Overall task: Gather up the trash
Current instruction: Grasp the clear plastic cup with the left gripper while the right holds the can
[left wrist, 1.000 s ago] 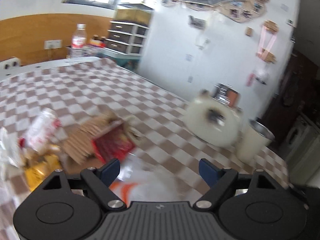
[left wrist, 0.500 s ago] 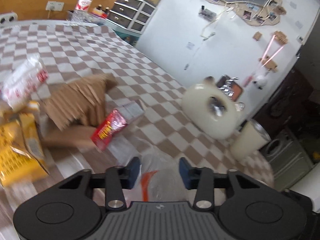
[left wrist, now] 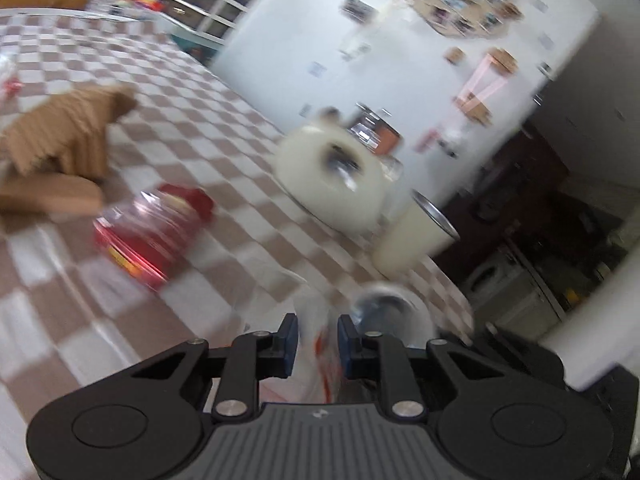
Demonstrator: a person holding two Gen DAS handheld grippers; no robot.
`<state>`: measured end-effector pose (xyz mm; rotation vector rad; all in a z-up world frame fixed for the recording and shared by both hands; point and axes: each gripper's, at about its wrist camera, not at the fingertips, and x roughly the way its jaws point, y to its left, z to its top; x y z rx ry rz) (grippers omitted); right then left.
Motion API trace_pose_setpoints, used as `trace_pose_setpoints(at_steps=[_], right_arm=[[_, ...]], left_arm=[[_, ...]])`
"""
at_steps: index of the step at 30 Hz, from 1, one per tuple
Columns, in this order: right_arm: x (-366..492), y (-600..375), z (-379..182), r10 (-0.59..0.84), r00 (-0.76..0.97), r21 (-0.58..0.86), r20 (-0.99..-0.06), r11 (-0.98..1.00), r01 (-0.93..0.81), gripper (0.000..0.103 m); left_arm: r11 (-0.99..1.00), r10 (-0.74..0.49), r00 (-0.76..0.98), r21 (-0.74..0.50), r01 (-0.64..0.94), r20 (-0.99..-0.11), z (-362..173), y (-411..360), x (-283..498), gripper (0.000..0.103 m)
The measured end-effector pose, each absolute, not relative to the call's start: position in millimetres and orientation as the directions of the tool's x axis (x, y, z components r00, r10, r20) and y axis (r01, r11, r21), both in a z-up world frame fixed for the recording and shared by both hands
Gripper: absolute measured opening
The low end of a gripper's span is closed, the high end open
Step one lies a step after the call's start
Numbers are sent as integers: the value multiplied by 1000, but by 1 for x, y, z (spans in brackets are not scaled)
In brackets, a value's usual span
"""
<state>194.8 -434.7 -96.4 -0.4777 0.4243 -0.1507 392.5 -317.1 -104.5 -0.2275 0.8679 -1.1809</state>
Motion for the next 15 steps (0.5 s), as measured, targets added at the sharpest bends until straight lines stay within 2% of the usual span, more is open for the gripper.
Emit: trace_pose_setpoints(at_steps=[5, 11, 15], right_arm=[[191, -438, -95, -253, 898, -453, -361, 889, 68, 26], [188, -455, -87, -239, 888, -303, -393, 945, 120, 25], [191, -451, -89, -251, 883, -304, -396, 943, 132, 25]], left_arm=[[415, -878, 130, -598, 686, -461, -112, -319, 384, 23], [444, -865, 135, -614, 652, -483, -125, -326, 376, 23], [480, -855, 181, -610, 631, -485, -124, -329, 371, 19]])
